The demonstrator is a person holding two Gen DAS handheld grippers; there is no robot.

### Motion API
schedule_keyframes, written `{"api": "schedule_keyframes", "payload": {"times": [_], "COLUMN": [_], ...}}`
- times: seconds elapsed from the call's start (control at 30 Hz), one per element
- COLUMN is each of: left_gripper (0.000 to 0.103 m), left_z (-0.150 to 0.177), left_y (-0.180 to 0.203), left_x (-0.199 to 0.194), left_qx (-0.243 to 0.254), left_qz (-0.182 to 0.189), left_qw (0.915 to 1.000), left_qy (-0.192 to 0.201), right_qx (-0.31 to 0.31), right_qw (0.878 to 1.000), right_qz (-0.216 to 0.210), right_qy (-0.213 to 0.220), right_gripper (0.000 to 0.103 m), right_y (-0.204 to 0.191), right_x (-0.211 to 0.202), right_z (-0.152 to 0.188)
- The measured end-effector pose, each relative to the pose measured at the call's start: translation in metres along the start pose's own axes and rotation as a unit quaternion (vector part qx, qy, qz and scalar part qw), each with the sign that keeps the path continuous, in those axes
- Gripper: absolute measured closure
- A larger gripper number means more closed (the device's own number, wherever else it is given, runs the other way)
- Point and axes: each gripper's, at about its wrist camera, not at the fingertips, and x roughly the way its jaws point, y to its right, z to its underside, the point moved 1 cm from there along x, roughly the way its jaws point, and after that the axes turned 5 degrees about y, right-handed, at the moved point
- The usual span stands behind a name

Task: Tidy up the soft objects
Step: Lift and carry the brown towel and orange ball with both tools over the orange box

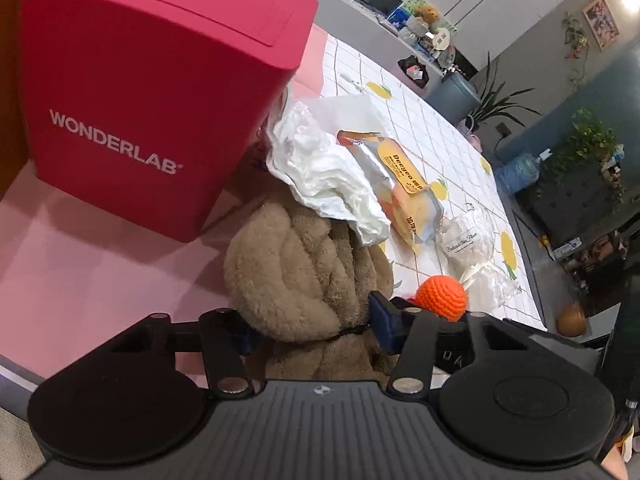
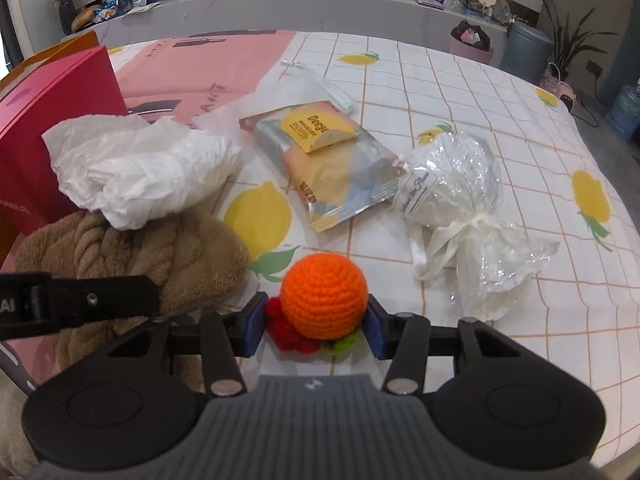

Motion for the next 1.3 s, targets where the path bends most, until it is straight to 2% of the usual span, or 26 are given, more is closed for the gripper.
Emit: {"api": "schedule_keyframes", "payload": {"times": [0.2, 0.4, 0.57, 0.63, 0.87, 1.2, 1.3], "left_gripper": [0.049, 0.050, 0.052, 0.052, 0.052, 0.052, 0.052], "left_z": [0.003, 0.008, 0.007, 0.004, -0.002, -0.021, -0.037], "left_y": [0.001, 0.004, 0.021, 0.027, 0.044, 0.038, 0.027], "left_x": [-0.015, -0.038, -0.064, -0.079, -0.118, -0.157, -0.174], "left_qx": [0.025, 0.079, 0.154, 0.178, 0.226, 0.230, 0.215], "left_qz": [-0.007, -0.023, -0.038, -0.032, -0.020, -0.017, -0.009], "left_qw": [0.9997, 0.9966, 0.9873, 0.9833, 0.9719, 0.9678, 0.9709], "left_qy": [0.002, -0.012, 0.010, 0.023, 0.061, 0.101, 0.104], "right_qx": [0.014, 0.017, 0.009, 0.006, 0.007, 0.009, 0.006], "right_qw": [1.000, 1.000, 0.999, 0.999, 0.999, 0.998, 0.996], "right_qz": [-0.004, -0.020, -0.032, -0.033, -0.036, -0.037, -0.040], "right_qy": [-0.013, -0.014, -0.006, -0.002, 0.013, 0.056, 0.083], "right_gripper": [0.055, 0.055, 0.055, 0.055, 0.055, 0.055, 0.055], "right_y": [0.004, 0.002, -0.008, -0.011, -0.015, -0.034, -0.047], "right_x": [-0.004, -0.020, -0.035, -0.040, -0.056, -0.096, -0.116], "right_z": [-0.002, -0.005, -0.007, -0.007, -0.007, -0.019, -0.029]}}
